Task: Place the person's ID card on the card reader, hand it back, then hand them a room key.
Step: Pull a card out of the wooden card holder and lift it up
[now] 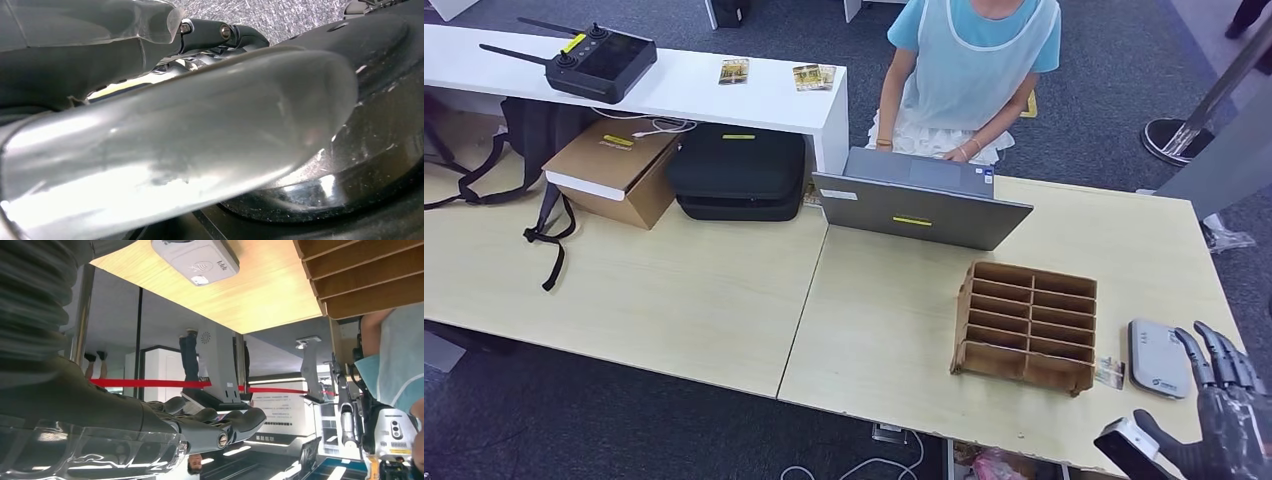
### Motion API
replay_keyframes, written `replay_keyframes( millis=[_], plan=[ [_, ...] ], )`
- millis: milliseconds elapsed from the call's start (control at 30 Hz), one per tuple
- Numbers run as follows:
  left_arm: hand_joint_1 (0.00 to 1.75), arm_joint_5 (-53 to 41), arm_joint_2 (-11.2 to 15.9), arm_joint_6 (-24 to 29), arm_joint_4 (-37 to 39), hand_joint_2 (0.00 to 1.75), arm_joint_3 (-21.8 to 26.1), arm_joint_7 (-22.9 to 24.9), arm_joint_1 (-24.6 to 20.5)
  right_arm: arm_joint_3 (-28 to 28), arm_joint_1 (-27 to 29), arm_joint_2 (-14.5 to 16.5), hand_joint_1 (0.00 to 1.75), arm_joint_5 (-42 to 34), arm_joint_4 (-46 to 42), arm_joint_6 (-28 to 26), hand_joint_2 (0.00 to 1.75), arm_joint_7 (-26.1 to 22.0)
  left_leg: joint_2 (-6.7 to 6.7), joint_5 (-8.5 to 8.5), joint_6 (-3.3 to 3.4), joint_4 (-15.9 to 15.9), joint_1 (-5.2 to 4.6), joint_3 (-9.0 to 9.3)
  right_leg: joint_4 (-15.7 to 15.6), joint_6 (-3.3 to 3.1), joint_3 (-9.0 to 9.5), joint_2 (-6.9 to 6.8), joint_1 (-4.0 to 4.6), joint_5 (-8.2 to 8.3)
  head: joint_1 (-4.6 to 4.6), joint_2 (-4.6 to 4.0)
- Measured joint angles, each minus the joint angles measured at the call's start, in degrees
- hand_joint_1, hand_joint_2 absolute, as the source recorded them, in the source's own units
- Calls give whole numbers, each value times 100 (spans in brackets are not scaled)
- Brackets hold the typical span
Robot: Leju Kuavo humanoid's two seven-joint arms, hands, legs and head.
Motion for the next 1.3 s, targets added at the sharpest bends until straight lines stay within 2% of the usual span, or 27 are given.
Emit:
replay_keyframes(
  millis=[500,833,1300],
  plan=[
    [0,-44,0,-12,0,0,34,-5,-5,707,-673,68,0,475,826,-78,175,199,1,2,1,0,0,0,2,0,0,2,0,1,0,0],
    [0,-69,2,-31,0,0,50,-23,-5,1121,-1011,349,0,613,1176,-12,175,248,1,3,-1,0,0,-1,4,0,-1,2,0,1,0,0],
    [0,-103,2,-41,0,0,65,4,-11,1287,-1108,675,0,894,1331,47,175,383,1,3,-1,0,0,-1,4,0,-1,1,0,1,-1,0]
  ],
)
